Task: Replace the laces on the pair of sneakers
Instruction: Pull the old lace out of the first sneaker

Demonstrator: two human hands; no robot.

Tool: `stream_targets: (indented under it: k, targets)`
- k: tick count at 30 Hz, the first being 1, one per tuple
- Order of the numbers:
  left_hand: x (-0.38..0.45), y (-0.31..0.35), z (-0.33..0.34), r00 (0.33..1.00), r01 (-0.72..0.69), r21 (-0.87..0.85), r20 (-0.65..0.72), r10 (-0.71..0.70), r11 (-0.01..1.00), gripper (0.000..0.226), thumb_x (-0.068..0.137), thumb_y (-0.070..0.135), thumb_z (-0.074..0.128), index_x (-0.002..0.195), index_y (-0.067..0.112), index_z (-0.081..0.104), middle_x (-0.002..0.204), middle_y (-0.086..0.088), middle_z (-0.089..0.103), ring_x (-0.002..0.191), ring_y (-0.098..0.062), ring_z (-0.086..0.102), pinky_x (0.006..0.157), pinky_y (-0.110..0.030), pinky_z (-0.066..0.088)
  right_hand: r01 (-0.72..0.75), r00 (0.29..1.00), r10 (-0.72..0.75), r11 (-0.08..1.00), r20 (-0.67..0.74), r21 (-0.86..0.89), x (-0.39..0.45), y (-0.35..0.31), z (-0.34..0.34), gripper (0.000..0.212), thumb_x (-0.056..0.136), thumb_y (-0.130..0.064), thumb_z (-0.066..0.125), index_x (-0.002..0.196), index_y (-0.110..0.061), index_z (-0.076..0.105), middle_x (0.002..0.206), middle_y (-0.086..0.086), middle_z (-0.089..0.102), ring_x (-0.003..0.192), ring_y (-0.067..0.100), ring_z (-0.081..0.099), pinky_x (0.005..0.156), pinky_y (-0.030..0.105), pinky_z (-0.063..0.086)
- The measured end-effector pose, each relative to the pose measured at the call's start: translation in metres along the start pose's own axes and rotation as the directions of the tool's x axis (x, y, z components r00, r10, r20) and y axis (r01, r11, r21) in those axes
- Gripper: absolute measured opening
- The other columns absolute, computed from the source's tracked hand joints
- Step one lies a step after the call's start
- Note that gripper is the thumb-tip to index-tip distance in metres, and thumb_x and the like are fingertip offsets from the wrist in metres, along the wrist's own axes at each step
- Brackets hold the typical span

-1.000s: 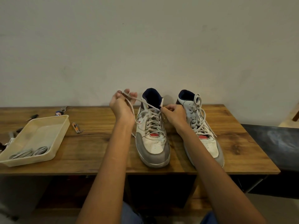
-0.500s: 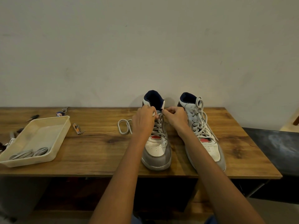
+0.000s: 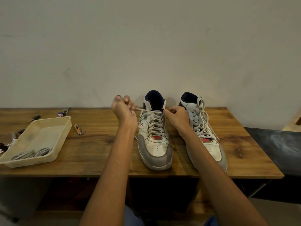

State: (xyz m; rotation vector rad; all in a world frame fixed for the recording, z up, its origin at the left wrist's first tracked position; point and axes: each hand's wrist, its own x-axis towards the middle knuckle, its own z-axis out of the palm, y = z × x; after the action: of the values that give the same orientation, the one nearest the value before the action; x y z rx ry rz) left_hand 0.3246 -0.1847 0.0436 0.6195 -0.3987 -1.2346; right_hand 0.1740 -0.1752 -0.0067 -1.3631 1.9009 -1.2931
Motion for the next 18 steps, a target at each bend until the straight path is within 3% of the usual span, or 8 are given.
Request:
stream_targets:
  k: [2, 4, 6, 8, 10, 12, 14, 18]
  targets:
    - [0.009, 0.007, -0.008, 0.980, -0.058, 0.127, -0.180, 0.080, 0.990, 0.027, 0.096, 0.003, 0.025, 0.075, 0.015, 0.037, 0.061, 0.002, 0.040, 0.039, -0.005, 0.031, 0.036, -0.016, 0.023, 0.004, 1.000, -0.004, 1.000, -0.005, -0.005, -0.001, 0.000, 0.000, 0.021, 0.089, -0.030, 0.060, 0.100, -0.015, 0.070, 0.077, -0.009, 0.058, 0.073, 0.004, 0.051, 0.077, 0.030, 0.046]
    - [0.013, 0.010, -0.015, 0.925, -0.090, 0.535, -0.268, 0.269, 0.840, 0.015, 0.099, 0.011, 0.031, 0.098, 0.013, 0.046, 0.072, 0.001, 0.047, 0.056, -0.010, 0.045, 0.042, -0.015, 0.029, 0.001, 1.000, -0.001, 1.000, -0.011, -0.007, -0.001, 0.000, 0.000, 0.022, 0.089, -0.030, 0.060, 0.101, -0.014, 0.070, 0.078, -0.008, 0.057, 0.076, 0.007, 0.053, 0.077, 0.030, 0.046]
    - [0.013, 0.004, -0.026, 0.916, -0.076, 0.921, -0.087, 0.392, 0.383, 0.029, 0.097, 0.018, 0.041, 0.125, 0.012, 0.038, 0.083, 0.000, 0.053, 0.080, -0.019, 0.055, 0.058, -0.021, 0.037, 0.000, 1.000, 0.000, 1.000, -0.010, -0.016, -0.001, 0.000, 0.000, 0.023, 0.089, -0.031, 0.059, 0.102, -0.014, 0.069, 0.080, -0.007, 0.058, 0.077, 0.008, 0.053, 0.075, 0.029, 0.045]
    - [0.012, -0.008, -0.035, 0.963, -0.053, 0.986, 0.093, 0.254, -0.159, 0.043, 0.091, 0.023, 0.053, 0.131, 0.016, 0.038, 0.112, -0.009, 0.055, 0.111, -0.028, 0.049, 0.088, -0.037, 0.039, 0.004, 1.000, -0.005, 1.000, -0.018, -0.025, -0.003, -0.001, 0.001, 0.023, 0.089, -0.031, 0.060, 0.102, -0.014, 0.068, 0.086, -0.005, 0.061, 0.076, 0.007, 0.052, 0.073, 0.027, 0.043]
    - [0.012, -0.023, -0.036, 0.967, -0.138, 0.909, 0.210, 0.145, -0.394, 0.035, 0.088, 0.029, 0.058, 0.121, 0.018, 0.050, 0.128, -0.008, 0.047, 0.122, -0.026, 0.040, 0.101, -0.047, 0.028, 0.046, 0.994, -0.055, 0.995, -0.099, -0.088, -0.006, -0.005, 0.003, 0.020, 0.087, -0.029, 0.062, 0.100, -0.014, 0.065, 0.089, -0.004, 0.062, 0.079, 0.009, 0.055, 0.071, 0.026, 0.043]
    - [0.008, -0.033, -0.028, 0.920, -0.328, 0.907, 0.370, 0.127, -0.265, 0.022, 0.089, 0.034, 0.058, 0.106, 0.020, 0.058, 0.111, 0.001, 0.057, 0.107, -0.019, 0.052, 0.100, -0.043, 0.036, 0.153, 0.959, -0.188, 0.973, -0.212, -0.173, -0.010, -0.012, 0.005, 0.015, 0.087, -0.024, 0.062, 0.097, -0.013, 0.062, 0.085, -0.005, 0.063, 0.078, 0.012, 0.059, 0.067, 0.028, 0.047]
    - [0.001, -0.041, -0.019, 0.880, -0.454, 0.889, 0.458, 0.124, -0.060, 0.017, 0.089, 0.035, 0.060, 0.093, 0.019, 0.061, 0.087, 0.005, 0.062, 0.082, -0.013, 0.060, 0.081, -0.035, 0.050, 0.271, 0.915, -0.317, 0.941, -0.251, -0.203, -0.014, -0.020, 0.007, 0.015, 0.088, -0.022, 0.061, 0.100, -0.012, 0.060, 0.085, -0.002, 0.066, 0.076, 0.014, 0.062, 0.064, 0.029, 0.049]
    - [-0.005, -0.053, -0.016, 0.906, -0.403, 0.906, 0.415, 0.087, -0.126, 0.014, 0.089, 0.025, 0.060, 0.086, 0.014, 0.066, 0.086, -0.003, 0.068, 0.072, -0.018, 0.060, 0.060, -0.031, 0.047, 0.328, 0.917, -0.396, 0.813, -0.044, -0.482, -0.020, -0.027, 0.020, 0.019, 0.094, -0.022, 0.050, 0.110, -0.011, 0.051, 0.093, 0.007, 0.066, 0.082, 0.024, 0.060, 0.059, 0.029, 0.035]
